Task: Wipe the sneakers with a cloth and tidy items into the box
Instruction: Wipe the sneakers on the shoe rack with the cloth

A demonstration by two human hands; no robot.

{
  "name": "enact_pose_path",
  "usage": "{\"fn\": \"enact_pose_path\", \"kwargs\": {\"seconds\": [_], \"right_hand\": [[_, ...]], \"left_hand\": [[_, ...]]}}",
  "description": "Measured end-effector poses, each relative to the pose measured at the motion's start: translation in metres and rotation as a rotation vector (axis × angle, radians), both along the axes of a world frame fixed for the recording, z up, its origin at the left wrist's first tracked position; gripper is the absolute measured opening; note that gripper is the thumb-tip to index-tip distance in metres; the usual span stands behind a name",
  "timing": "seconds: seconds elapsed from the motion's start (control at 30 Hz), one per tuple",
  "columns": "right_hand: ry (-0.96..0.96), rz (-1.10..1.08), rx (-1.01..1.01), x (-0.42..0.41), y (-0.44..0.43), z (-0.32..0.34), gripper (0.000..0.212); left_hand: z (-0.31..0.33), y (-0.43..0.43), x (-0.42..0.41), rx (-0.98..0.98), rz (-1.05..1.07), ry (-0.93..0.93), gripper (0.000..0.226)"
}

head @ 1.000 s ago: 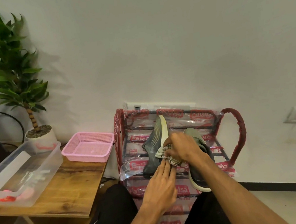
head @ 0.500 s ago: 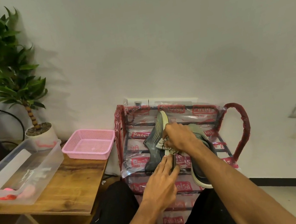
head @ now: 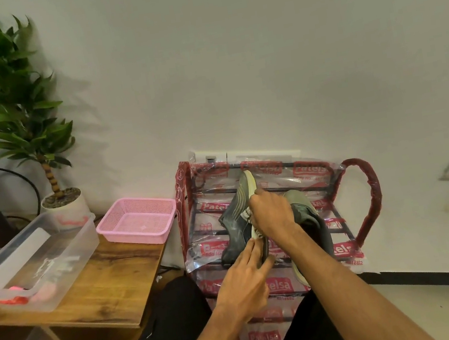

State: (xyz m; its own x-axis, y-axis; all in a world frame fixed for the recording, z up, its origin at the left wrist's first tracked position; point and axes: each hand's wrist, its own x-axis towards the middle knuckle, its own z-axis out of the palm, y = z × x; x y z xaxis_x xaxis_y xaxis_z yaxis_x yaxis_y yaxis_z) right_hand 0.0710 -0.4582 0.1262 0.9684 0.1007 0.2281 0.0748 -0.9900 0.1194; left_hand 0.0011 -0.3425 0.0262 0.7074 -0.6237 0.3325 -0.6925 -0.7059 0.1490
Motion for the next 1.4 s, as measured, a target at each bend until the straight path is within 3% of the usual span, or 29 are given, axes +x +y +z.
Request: {"fn": "enact_pose_path", "kwargs": {"seconds": [0.2, 0.5, 0.77, 0.93, 1.07, 1.27, 1.4], "right_hand": [[0.153, 0.052, 0.075, 0.002, 0.005, 0.011, 0.025], [0.083, 0.063, -0.012, -0.003, 0.002, 0.007, 0.020], [0.382, 0.125, -0.004, -0.004, 0.004, 0.033, 0.017], [0.628, 0.164, 0.236, 0.002, -0.011, 0.041, 0.024], [0.396, 0.081, 0.439, 0.004, -0.033, 0.028, 0.023], [0.155, 0.086, 0.385, -0.006, -0.035, 0.019, 0.026], [0.170, 0.180, 0.276, -0.013, -0.026, 0.014, 0.026]], "left_hand": [[-0.001, 0.002, 0.000, 0.011, -0.001, -0.051, 0.058], [0.004, 0.004, -0.001, 0.018, -0.010, -0.064, 0.057], [0.001, 0.004, -0.001, 0.061, -0.020, -0.042, 0.059], [0.004, 0.002, -0.007, 0.101, -0.049, 0.020, 0.058], [0.003, -0.002, -0.005, 0.113, -0.002, -0.027, 0.054], [0.003, -0.016, -0.016, 0.158, 0.043, -0.084, 0.058], [0.005, -0.016, -0.020, 0.182, 0.008, -0.117, 0.054]]}}
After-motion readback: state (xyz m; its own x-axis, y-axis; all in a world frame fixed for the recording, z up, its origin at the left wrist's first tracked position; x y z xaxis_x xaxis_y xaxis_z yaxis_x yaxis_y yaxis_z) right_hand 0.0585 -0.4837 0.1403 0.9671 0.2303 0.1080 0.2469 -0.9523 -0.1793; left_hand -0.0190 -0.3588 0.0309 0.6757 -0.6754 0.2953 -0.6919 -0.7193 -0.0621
